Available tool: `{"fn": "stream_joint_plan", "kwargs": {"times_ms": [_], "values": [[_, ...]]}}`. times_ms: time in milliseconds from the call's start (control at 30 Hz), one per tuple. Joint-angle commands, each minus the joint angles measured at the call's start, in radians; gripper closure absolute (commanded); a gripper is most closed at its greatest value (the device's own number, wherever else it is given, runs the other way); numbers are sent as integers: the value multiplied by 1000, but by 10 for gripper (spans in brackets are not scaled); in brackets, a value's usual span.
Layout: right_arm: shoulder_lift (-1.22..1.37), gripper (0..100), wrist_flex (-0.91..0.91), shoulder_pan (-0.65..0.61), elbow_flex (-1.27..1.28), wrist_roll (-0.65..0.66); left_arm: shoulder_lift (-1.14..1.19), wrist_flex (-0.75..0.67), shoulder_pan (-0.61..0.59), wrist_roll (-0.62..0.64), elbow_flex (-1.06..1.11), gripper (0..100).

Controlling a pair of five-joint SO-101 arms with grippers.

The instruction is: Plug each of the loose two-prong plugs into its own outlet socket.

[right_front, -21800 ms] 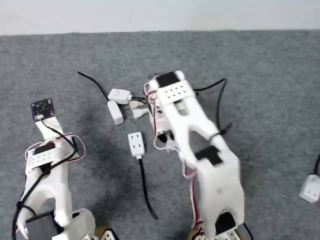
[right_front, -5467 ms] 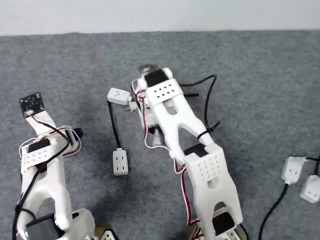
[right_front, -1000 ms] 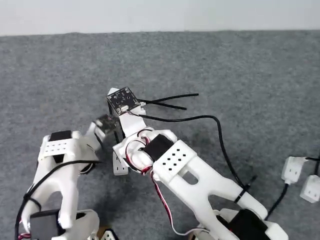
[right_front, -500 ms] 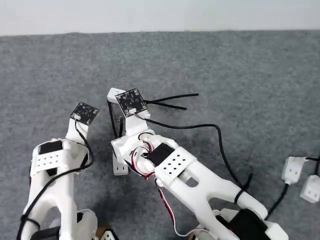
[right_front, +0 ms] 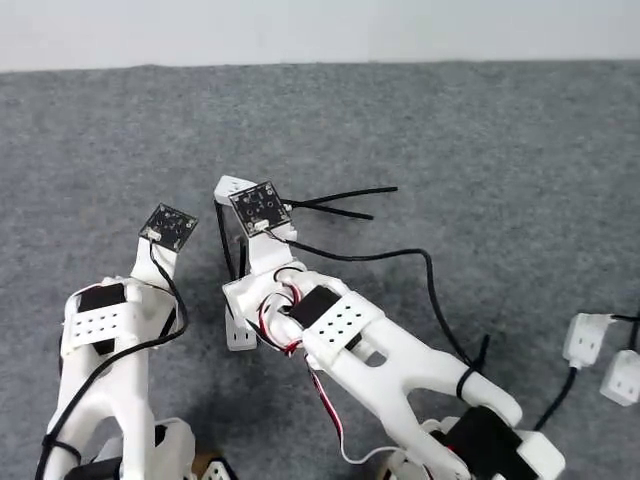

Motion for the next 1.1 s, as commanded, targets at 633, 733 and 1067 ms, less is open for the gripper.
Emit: {"fn": "stream_joint_plan", "kwargs": {"times_ms": [633, 733, 1067], "values": [[-10, 991, -5, -47, 97, 172, -31, -25, -11, 15, -7, 985], [-8, 991, 2, -47, 95, 175, -31, -25, -11, 15, -7, 985], [-27, 991, 39, -48, 34, 218, -31, -25, -11, 15, -7, 985]]}}
